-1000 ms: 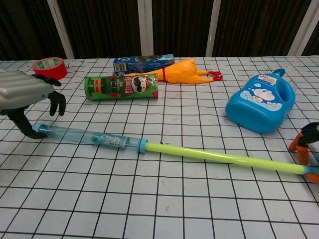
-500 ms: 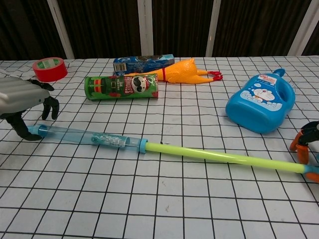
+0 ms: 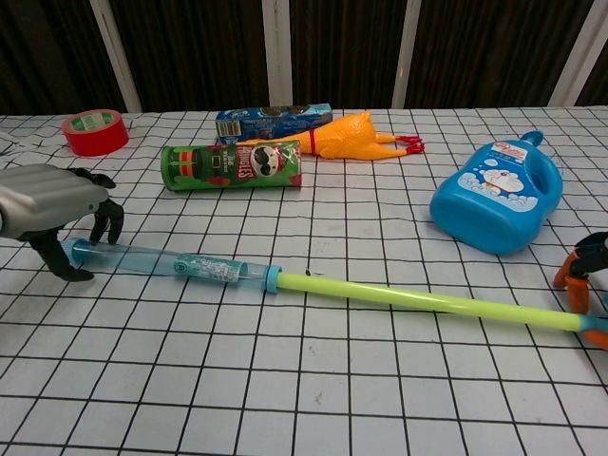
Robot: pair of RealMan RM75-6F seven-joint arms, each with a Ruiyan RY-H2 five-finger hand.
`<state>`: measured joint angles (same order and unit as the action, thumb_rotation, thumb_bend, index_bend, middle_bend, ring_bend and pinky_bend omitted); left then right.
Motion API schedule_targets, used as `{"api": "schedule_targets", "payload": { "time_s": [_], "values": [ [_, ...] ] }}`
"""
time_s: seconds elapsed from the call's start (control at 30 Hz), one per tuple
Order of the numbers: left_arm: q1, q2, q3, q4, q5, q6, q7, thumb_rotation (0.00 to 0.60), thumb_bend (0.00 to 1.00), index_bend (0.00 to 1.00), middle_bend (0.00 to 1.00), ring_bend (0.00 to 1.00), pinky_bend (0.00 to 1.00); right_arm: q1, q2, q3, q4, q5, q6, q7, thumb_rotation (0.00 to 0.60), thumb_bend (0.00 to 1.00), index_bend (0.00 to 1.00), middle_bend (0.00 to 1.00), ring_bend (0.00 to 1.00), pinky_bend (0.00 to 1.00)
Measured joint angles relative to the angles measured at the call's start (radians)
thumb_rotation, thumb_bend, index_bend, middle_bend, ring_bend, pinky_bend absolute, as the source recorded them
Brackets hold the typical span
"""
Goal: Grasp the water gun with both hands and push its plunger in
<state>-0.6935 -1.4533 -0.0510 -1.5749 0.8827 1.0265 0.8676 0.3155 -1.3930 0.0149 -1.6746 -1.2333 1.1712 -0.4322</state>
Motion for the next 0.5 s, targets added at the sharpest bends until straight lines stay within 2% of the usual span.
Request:
{"api": "schedule_targets", "payload": {
  "time_s": [0.2, 0.5],
  "values": [
    [0.004, -0.001, 0.006, 0.007, 0.011, 0.015, -0.023, 0.600, 0.45, 0.51, 0.54, 0.08, 0.00, -0.001, -0.001, -0.002, -0.003, -0.002, 0.002, -0.005, 0.600, 0.57, 0.72, 0.29, 0.10, 0.00],
    [0.011, 0.011, 0.012, -0.011, 0.041, 0.039, -0.054, 0.600, 0.45, 0.53, 0.56, 0.08, 0.00, -0.003, 0.000, 0.000, -0.014, -0.004, 0.011, -0.007, 0.600, 0.57, 0.72, 0.29, 0.10, 0.00]
  ]
}}
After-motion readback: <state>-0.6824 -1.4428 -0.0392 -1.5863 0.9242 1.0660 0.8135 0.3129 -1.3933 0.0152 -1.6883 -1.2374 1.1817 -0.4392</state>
